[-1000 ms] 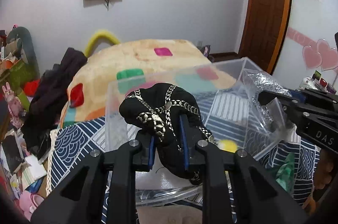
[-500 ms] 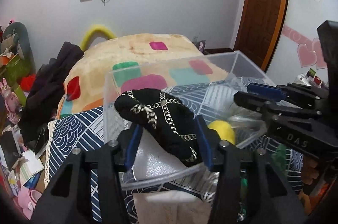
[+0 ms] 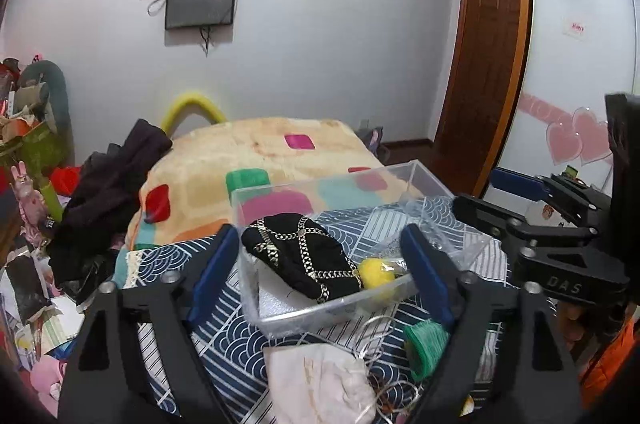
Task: Organize soft objects
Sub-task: 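Lower the hat and bagged glove into the clear box and open both tools, then grasp the white drawstring pouch with the left tool while the right tool grasps the green knit glove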
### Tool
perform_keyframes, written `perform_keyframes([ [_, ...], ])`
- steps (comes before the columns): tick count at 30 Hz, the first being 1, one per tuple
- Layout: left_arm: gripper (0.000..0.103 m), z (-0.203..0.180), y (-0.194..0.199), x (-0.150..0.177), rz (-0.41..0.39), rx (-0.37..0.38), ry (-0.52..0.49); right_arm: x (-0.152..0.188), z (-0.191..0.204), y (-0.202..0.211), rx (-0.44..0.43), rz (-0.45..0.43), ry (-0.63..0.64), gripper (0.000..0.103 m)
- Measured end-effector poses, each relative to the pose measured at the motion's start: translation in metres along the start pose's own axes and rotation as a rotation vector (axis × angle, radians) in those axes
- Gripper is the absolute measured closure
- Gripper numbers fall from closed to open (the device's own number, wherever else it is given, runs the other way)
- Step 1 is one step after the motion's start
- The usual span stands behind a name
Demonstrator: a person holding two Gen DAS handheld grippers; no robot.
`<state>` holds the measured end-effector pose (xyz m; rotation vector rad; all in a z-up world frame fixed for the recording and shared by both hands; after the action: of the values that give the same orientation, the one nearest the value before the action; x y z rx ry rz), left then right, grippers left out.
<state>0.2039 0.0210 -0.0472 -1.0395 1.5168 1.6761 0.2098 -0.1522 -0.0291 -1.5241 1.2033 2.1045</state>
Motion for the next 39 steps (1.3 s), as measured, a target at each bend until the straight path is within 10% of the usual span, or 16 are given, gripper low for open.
perform_keyframes([
  [8,0.007,0.004,0.013,0.029,0.016,-0.033,-0.011,0.014,0.009,0.014,0.014,-0.009,0.001,0.03],
  [27,0.007,-0.009,-0.046,0.15,0.392,0.021,-0.013,0.102,0.011,-0.033,-0.043,0.224,-0.12,0.026],
  [34,0.005,-0.015,-0.05,0.156,0.373,0.014,-0.034,0.106,0.01,-0.036,-0.033,0.236,-0.109,0.025],
  [39,0.027,-0.02,-0.044,0.155,0.346,0.037,-0.038,0.107,0.005,-0.033,-0.052,0.229,-0.128,0.034],
])
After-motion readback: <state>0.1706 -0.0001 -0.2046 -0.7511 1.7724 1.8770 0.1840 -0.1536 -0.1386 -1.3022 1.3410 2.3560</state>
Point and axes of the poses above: each gripper's, at about its wrist camera, not at the fingertips, and y roughly against the way its jaws point, z to its left, x to its underside, the point moved 6 cm from there along -y, roughly the way its jaws point, and after that the axes turned 14 degrees about -x, right-handed, at the moved point
